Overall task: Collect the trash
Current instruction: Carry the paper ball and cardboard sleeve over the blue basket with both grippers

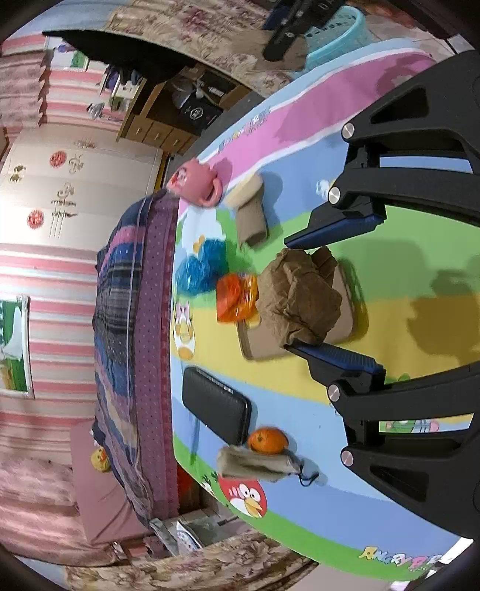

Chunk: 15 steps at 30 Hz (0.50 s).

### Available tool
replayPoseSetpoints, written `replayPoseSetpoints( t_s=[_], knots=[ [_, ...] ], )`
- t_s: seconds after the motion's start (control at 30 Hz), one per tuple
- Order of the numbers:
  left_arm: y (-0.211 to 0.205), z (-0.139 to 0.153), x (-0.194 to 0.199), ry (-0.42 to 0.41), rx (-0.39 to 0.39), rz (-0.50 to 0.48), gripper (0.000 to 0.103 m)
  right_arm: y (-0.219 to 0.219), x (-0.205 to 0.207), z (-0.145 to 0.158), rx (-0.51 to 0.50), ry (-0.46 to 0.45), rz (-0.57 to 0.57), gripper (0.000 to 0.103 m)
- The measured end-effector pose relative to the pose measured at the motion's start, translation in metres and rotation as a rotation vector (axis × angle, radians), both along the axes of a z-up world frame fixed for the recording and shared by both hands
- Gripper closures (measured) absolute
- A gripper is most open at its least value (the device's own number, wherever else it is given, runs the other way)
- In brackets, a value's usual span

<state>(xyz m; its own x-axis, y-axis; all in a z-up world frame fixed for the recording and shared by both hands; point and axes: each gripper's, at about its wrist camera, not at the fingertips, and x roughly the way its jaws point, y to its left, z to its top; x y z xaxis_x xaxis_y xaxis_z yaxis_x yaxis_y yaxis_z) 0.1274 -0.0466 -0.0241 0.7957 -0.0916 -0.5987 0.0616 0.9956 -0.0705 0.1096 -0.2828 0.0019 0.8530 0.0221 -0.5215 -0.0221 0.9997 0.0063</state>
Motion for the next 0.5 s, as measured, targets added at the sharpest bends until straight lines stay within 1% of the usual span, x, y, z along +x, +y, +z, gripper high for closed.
replayPoseSetpoints(
  t_s=[0.13, 0.27, 0.37, 0.5],
  knots=[
    [-0.017, 0.002, -0.006, -0.012, 0.015, -0.035, 0.054, -0.014, -0.013, 0.011, 0.001, -0.022, -0.021, 0.047],
    [-0.035, 0.0, -0.005, 0.002, 0.004, -0.072, 0.054, -0.03, -0.027, 0.012, -0.06, -0.021, -0.042, 0.047],
    [-0.051, 0.003, -0.007, -0.011, 0.007, -0.105, 0.054, -0.05, -0.042, 0.009, -0.101, -0.031, -0.084, 0.047],
    [-0.077, 0.004, -0.004, -0.011, -0.019, -0.156, 0.054, -0.088, -0.058, 0.004, -0.132, -0.034, -0.158, 0.047]
  ],
)
